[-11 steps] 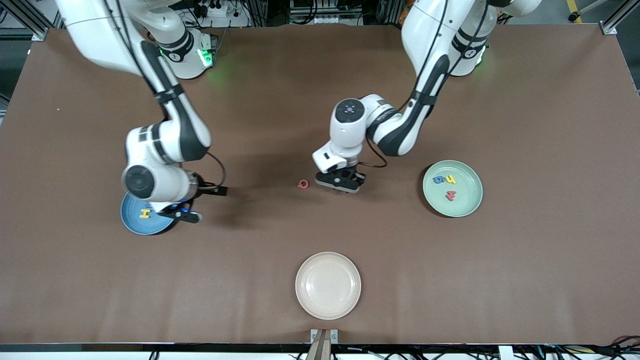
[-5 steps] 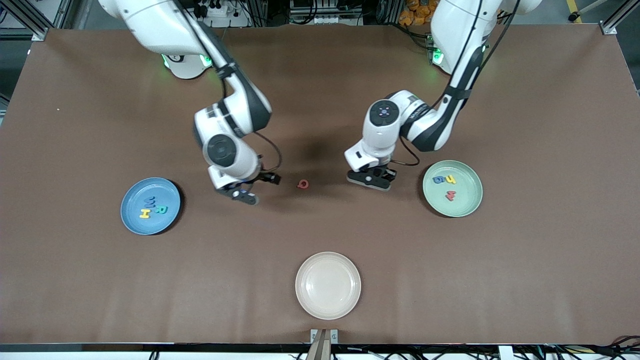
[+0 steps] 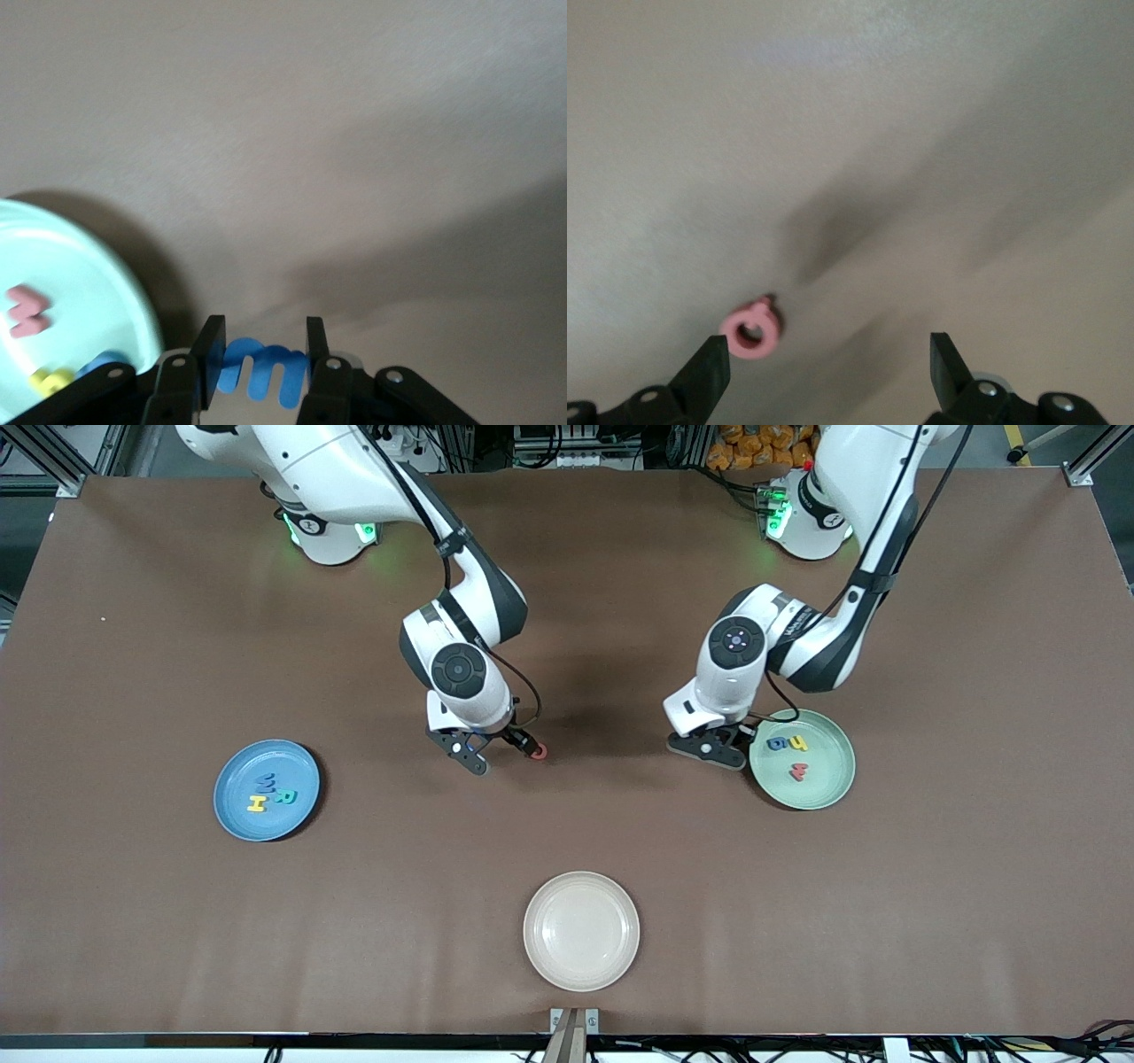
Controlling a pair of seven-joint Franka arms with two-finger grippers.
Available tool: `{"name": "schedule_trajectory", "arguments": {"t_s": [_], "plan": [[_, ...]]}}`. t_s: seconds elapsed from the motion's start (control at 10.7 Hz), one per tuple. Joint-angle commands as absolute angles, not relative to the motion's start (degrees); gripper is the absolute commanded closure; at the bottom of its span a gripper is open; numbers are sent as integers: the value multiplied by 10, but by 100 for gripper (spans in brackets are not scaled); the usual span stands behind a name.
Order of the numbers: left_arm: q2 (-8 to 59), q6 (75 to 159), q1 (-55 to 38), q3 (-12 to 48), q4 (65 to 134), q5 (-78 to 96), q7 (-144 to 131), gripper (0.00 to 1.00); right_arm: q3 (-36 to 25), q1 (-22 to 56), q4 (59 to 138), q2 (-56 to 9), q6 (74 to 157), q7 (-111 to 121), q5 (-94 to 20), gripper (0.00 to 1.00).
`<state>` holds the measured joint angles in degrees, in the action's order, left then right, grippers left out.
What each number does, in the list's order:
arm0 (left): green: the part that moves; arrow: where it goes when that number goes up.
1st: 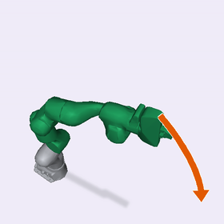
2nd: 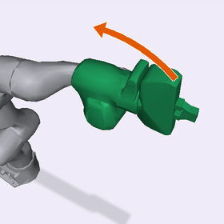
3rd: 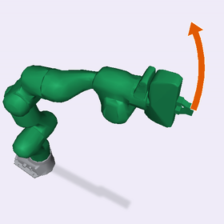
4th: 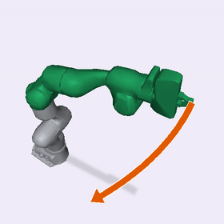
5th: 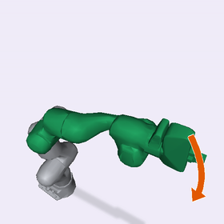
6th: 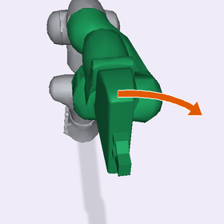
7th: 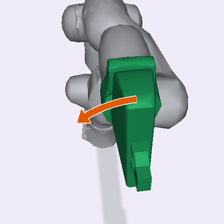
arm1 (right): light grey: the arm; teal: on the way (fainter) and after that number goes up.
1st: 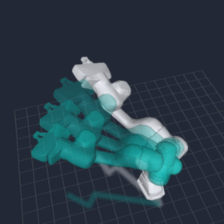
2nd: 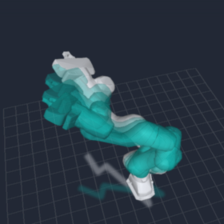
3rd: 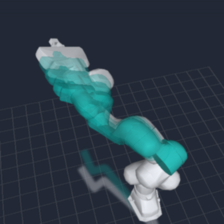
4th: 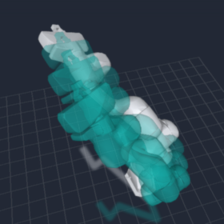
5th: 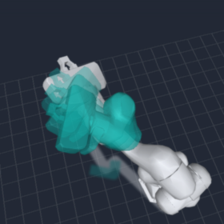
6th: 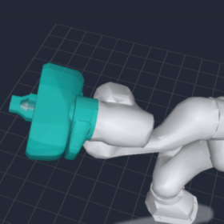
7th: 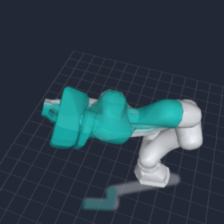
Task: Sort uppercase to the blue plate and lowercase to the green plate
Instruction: 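Lower the m onto the green plate while the right gripper grasps the pink letter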
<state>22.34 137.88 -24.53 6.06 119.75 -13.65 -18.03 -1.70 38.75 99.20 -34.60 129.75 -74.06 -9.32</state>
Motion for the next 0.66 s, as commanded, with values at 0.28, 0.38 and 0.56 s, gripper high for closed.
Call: {"name": "schedule_trajectory", "arguments": {"t_s": [0.28,0.38,0.56], "plan": [[174,1338,-148,71,1229,-125,-46,64,-25,413,933,-407,1338,-852,-93,0],[176,1338,-124,70,1233,-126,-24,64,-37,426,934,-411,1340,-859,-91,0],[183,1339,-85,70,1240,-115,5,60,-42,439,934,-422,1345,-868,-91,0]]}}
